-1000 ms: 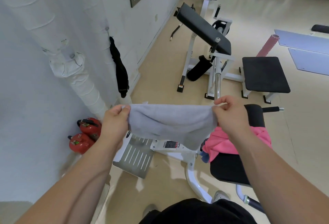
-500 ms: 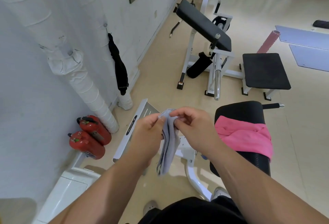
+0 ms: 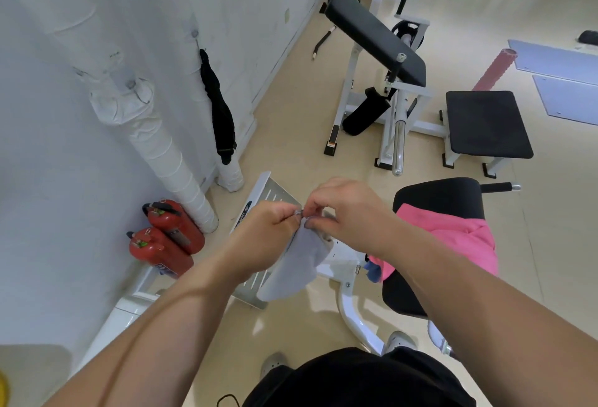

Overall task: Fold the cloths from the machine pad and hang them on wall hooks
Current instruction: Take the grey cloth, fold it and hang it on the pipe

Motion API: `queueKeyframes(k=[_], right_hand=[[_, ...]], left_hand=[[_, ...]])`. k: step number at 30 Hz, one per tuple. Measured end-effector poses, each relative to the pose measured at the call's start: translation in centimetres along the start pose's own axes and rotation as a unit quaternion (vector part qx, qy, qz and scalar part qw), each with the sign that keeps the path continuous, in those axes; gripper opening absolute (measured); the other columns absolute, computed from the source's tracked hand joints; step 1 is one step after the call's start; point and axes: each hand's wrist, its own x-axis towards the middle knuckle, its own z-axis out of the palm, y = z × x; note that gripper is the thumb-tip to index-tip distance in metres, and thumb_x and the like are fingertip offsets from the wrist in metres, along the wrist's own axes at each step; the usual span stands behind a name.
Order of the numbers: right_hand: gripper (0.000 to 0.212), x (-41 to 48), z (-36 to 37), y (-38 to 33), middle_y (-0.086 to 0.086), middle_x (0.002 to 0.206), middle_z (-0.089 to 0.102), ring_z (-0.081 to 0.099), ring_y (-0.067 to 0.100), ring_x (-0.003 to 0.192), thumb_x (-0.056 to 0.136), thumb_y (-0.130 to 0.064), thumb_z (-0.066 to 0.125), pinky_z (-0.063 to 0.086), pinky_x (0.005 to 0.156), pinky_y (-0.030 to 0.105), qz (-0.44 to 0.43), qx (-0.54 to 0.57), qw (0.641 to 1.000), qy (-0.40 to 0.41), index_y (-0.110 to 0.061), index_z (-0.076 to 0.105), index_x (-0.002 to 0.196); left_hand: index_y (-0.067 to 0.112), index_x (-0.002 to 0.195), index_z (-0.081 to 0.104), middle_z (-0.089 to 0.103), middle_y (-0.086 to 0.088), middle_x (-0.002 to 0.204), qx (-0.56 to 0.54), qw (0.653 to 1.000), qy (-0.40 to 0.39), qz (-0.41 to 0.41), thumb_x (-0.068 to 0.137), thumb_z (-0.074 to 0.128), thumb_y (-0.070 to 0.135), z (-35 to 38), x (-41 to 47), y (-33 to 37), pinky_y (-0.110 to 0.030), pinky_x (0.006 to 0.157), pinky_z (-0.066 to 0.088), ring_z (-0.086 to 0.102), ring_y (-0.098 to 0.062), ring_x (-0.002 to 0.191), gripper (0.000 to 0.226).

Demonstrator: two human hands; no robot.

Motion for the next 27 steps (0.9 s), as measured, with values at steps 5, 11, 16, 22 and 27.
queueKeyframes(k=[5, 11, 16, 22, 27], right_hand=[[0.015, 0.2, -0.1, -0.2, -0.005, 0.075, 0.067, 0.058, 0.016, 0.076, 0.082, -0.029, 0.073, 0.046, 0.073, 0.028, -0.002, 0.02, 0.999, 0.028, -0.015, 0.071, 0.081], [0.015, 0.1, -0.1, -0.4, -0.008, 0.076, 0.063, 0.054, 0.006, 0.076, 0.084, -0.026, 0.078, 0.038, 0.074, 0.015, 0.041, 0.07, 0.995, 0.061, -0.015, 0.068, 0.08], [0.015, -1.6, 0.1, 1.3, -0.003, 0.112, 0.062, 0.052, 0.016, 0.111, 0.085, -0.035, 0.077, 0.041, 0.095, 0.03, 0.112, 0.071, 0.991, 0.004, -0.022, 0.069, 0.086], [0.024, -2.0, -0.6, 3.2, -0.002, 0.139, 0.053, 0.043, 0.023, 0.132, 0.091, -0.045, 0.068, 0.036, 0.11, 0.047, 0.137, -0.038, 0.984, -0.105, -0.023, 0.074, 0.097], [0.015, -0.5, -4.0, 2.2, -0.001, 0.102, 0.069, 0.061, -0.001, 0.09, 0.093, -0.028, 0.071, 0.047, 0.083, 0.019, 0.1, 0.04, 0.992, -0.06, -0.014, 0.067, 0.094]], left_hand=[[-0.006, 0.096, 0.062, 0.041, -0.006, 0.073, -0.052, 0.997, -0.06, -0.013, 0.091, 0.05, 0.019, -1.1, -0.2, 0.5, -0.038, 0.07, 0.03, 0.037, -0.019, 0.07, 0.028], [0.014, 0.1, 0.078, 0.078, -0.013, 0.102, -0.118, 0.992, -0.026, 0.028, 0.099, 0.057, 0.004, -0.3, -0.3, 0.0, -0.03, 0.084, 0.052, 0.069, -0.016, 0.092, 0.023], [0.012, 0.1, 0.075, 0.073, -0.005, 0.09, -0.13, 0.991, 0.021, 0.019, 0.1, 0.053, 0.006, -1.2, 0.2, -0.2, -0.035, 0.081, 0.048, 0.064, -0.016, 0.084, 0.023], [0.004, 0.102, 0.069, 0.07, -0.01, 0.091, -0.094, 0.991, 0.089, 0.02, 0.099, 0.052, 0.013, -2.9, 0.8, 0.0, -0.031, 0.08, 0.045, 0.061, -0.012, 0.085, 0.019], [0.017, 0.095, 0.072, 0.072, 0.004, 0.081, -0.064, 0.992, 0.108, 0.027, 0.103, 0.05, 0.006, -4.7, 1.4, -0.2, -0.022, 0.072, 0.048, 0.062, -0.005, 0.074, 0.026]])
